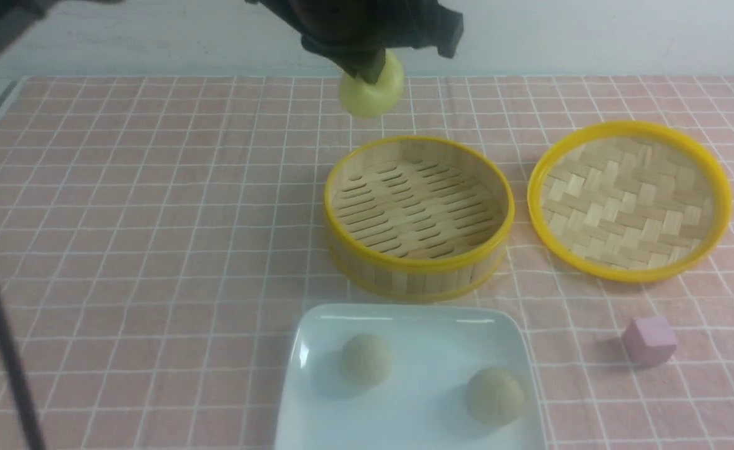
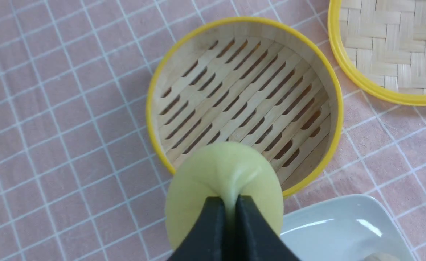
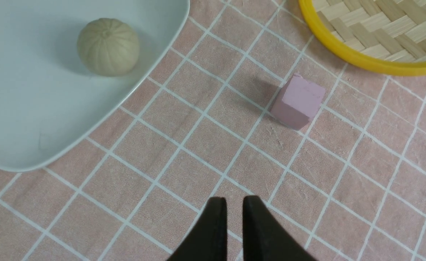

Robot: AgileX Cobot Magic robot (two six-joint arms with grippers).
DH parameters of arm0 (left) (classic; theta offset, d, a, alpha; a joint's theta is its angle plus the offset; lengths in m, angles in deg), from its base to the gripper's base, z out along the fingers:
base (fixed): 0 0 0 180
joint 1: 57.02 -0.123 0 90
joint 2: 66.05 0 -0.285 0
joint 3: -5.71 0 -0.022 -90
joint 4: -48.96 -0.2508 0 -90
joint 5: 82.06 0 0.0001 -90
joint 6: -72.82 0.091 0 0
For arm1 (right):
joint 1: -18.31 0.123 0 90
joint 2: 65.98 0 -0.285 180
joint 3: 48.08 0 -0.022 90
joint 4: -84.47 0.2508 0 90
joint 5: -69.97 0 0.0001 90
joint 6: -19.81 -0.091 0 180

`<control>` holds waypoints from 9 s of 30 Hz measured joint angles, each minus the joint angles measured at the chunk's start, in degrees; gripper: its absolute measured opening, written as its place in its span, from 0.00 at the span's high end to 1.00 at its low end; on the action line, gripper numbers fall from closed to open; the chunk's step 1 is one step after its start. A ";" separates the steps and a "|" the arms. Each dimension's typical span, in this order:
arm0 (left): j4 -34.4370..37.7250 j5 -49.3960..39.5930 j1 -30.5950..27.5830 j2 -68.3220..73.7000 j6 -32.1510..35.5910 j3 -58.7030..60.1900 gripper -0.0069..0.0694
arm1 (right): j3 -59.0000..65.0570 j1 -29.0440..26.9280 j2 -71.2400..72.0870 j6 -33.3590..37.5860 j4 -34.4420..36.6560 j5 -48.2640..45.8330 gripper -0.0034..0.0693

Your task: Put the steamed buns into the plate on the pink tablecloth.

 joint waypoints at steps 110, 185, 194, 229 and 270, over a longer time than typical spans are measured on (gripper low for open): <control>-0.79 31.39 14.19 -4.79 -30.62 56.84 0.62 | 33.83 -28.69 33.79 8.52 14.14 31.64 0.90; 10.18 60.97 -24.58 -83.51 2.78 110.54 0.84 | 35.28 -34.93 33.79 8.58 14.14 32.21 0.77; 9.31 56.11 -41.73 -93.09 2.87 115.33 0.83 | 35.28 -34.93 33.79 8.58 14.14 32.21 0.76; 7.72 50.21 -42.18 -101.01 3.00 117.99 0.78 | 35.28 -34.93 33.79 8.58 14.14 32.21 0.70; 7.72 49.95 -42.18 -101.01 3.00 117.92 0.73 | 35.28 -34.93 33.79 8.58 14.14 32.21 0.63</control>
